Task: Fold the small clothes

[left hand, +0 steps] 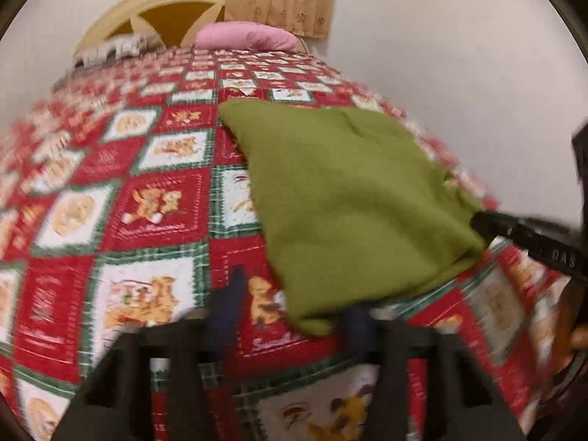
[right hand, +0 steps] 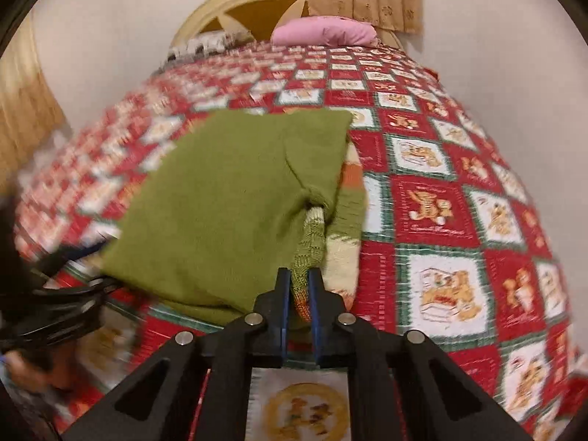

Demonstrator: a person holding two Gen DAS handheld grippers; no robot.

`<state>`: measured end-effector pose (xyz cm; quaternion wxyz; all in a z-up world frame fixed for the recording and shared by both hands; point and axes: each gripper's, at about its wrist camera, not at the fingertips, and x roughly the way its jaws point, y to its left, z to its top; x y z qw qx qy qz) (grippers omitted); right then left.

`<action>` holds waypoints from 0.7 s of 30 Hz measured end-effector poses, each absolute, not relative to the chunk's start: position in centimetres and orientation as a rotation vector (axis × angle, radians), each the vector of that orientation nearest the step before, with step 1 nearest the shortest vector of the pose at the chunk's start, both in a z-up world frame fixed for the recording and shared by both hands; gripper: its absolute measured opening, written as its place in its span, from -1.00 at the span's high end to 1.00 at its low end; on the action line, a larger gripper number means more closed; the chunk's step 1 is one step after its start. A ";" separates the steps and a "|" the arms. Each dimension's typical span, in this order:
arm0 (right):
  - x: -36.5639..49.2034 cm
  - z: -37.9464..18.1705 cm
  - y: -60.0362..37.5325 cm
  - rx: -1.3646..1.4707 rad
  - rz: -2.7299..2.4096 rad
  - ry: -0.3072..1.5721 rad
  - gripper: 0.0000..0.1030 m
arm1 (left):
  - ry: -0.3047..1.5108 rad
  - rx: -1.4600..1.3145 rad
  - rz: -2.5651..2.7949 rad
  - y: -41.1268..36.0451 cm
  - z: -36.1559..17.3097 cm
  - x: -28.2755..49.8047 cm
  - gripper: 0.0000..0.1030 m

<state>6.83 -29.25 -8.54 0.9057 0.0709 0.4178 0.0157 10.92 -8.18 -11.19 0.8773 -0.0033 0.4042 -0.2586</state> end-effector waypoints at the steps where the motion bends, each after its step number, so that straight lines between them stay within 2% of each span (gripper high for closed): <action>1: 6.5 -8.0 -29.5 0.203 0.063 0.842 0.83 | 0.835 -0.023 -0.540 -7.9 -11.0 10.7 0.67; 4: 5.5 -7.2 -30.7 0.430 0.163 0.780 0.83 | 0.807 -0.095 -0.547 -6.3 -10.5 10.3 0.73; 7: 5.2 -9.3 -31.6 0.569 0.168 0.784 0.83 | 0.832 -0.142 -0.580 -5.3 -10.8 10.5 0.70; 9: 5.2 -11.9 -31.9 0.593 0.129 0.843 0.84 | 0.857 -0.092 -0.563 -5.7 -11.7 10.3 0.59; 11: 4.5 -13.9 -32.2 0.641 0.150 0.838 0.87 | 0.880 -0.054 -0.539 -5.7 -12.6 10.0 0.29; 12: 4.1 -14.1 -32.2 0.647 0.156 0.815 0.88 | 0.880 -0.065 -0.533 -5.4 -12.5 9.9 0.24; 14: 3.8 -13.8 -32.0 0.638 0.154 0.803 0.87 | 0.876 -0.062 -0.529 -4.5 -12.1 9.7 -0.17; 16: 3.5 -12.9 -31.3 0.578 0.142 0.817 0.84 | 0.872 -0.055 -0.522 -3.4 -11.5 9.5 -0.35; 18: 3.1 -11.8 -30.8 0.490 0.102 0.838 0.74 | 0.871 -0.077 -0.542 -2.0 -11.0 9.5 -0.35; 21: 2.1 -8.8 -30.4 0.317 0.011 0.779 0.73 | 0.818 -0.082 -0.494 -0.7 -9.5 10.8 -0.35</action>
